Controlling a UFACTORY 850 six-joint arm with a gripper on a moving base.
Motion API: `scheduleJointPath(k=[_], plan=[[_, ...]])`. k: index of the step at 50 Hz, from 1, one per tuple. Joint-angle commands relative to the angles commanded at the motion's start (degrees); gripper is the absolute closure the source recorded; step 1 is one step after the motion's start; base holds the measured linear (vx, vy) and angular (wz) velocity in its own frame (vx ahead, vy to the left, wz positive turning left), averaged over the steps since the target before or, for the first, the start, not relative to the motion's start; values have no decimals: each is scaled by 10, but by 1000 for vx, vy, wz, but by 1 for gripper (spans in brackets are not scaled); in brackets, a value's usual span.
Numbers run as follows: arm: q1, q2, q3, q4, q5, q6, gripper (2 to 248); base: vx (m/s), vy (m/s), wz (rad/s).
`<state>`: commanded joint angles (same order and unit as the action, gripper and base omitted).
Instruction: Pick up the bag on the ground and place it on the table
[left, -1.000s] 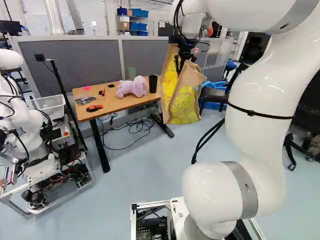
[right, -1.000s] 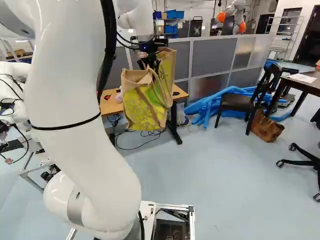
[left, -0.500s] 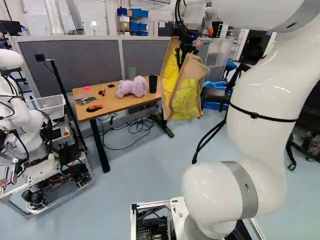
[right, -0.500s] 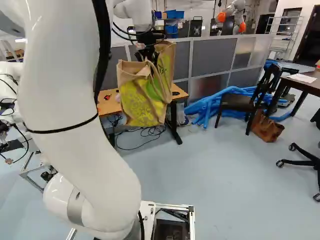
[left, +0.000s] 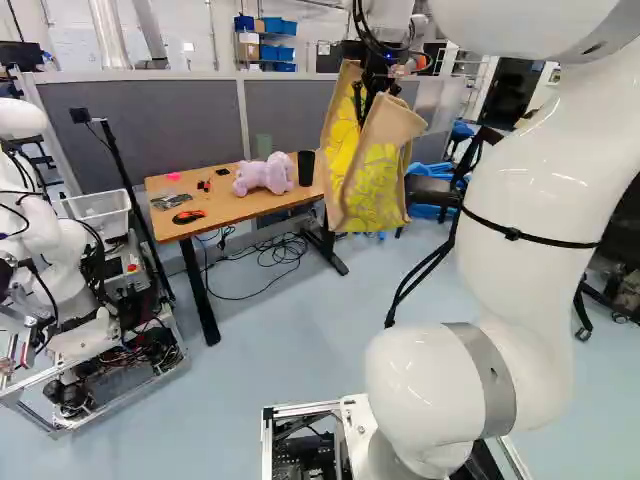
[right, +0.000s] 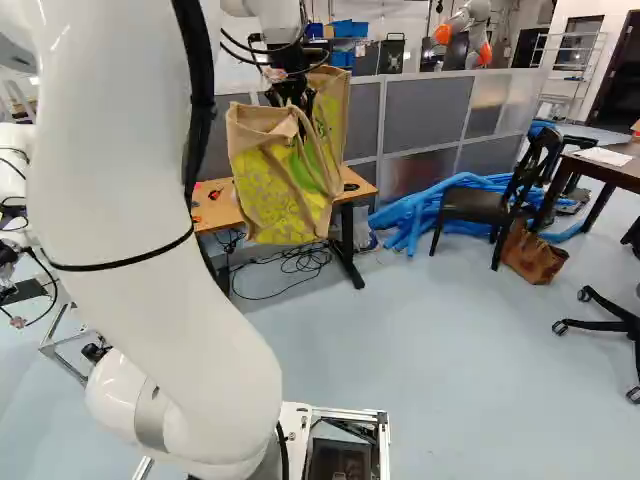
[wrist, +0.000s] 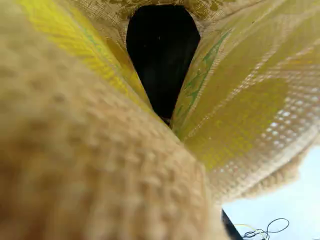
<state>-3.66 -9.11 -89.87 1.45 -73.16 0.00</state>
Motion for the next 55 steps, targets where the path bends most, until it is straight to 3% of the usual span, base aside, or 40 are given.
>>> scheduleJointPath(k=[37,55], plan=[[0,0,-1,0,-1,0,227,6,-1,6],[0,0,-1,0,-1,0,227,74,-86,8]])
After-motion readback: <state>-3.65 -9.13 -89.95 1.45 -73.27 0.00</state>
